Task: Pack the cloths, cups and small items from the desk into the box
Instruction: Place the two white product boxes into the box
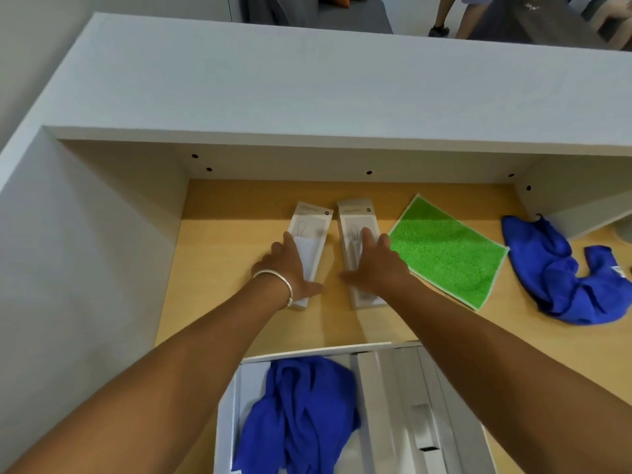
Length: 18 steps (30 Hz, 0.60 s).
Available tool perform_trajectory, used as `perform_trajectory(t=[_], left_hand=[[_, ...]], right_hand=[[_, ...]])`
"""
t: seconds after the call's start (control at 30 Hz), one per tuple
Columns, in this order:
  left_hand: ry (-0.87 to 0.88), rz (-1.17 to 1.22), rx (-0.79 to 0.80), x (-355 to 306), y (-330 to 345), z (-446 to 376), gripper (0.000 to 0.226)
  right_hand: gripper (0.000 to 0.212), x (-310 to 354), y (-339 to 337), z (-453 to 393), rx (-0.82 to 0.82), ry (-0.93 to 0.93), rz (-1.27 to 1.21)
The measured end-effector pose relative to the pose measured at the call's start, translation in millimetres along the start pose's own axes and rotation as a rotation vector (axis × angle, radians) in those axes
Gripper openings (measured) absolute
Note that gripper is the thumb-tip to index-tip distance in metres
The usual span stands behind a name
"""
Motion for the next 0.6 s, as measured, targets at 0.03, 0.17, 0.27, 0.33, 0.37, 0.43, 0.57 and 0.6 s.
perform_trajectory(t=[0.03,0.17,0.27,0.33,0.37,0.43,0.57,0.6], left_hand=[[-0.021,-0.007,-0.009,0,1,0,0.132],[-0.076,0.037,-0.032,10,-4,4,0.123],[-0.091,0.077,-0.085,21,-16,17,0.116],[-0.102,0.141,-0.135,24,-29,32,0.112],[-0.1,0.159,-0.164,24,-37,41,0.11],[-0.089,0.177,-0.23,24,-51,64,0.106],[-0.034,0.201,-0.353,18,-74,122,0.098],[-0.016,0.198,-0.376,16,-78,139,0.095]], right_hand=[[0.096,1,1,1,-0.011,0.022,0.013],[0.081,-6,-5,7,-0.039,0.013,0.003],[0.081,-12,-23,17,-0.114,-0.038,-0.024],[0.086,-15,-38,26,-0.136,-0.041,-0.03],[0.088,-16,-46,32,-0.151,-0.046,-0.028],[0.09,-17,-62,48,-0.192,-0.07,-0.041],[0.089,-24,-86,92,-0.258,-0.102,-0.067],[0.089,-25,-89,104,-0.271,-0.114,-0.061]])
Point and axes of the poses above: each hand's wrist, its own z-axis away from the middle knuckle, its own y-axis out of the palm, x = y × z, the point moved 5 cm from there along -z, towards the middle knuckle, and after that the axes turned 3 degrees about x, right-handed, at the moved point
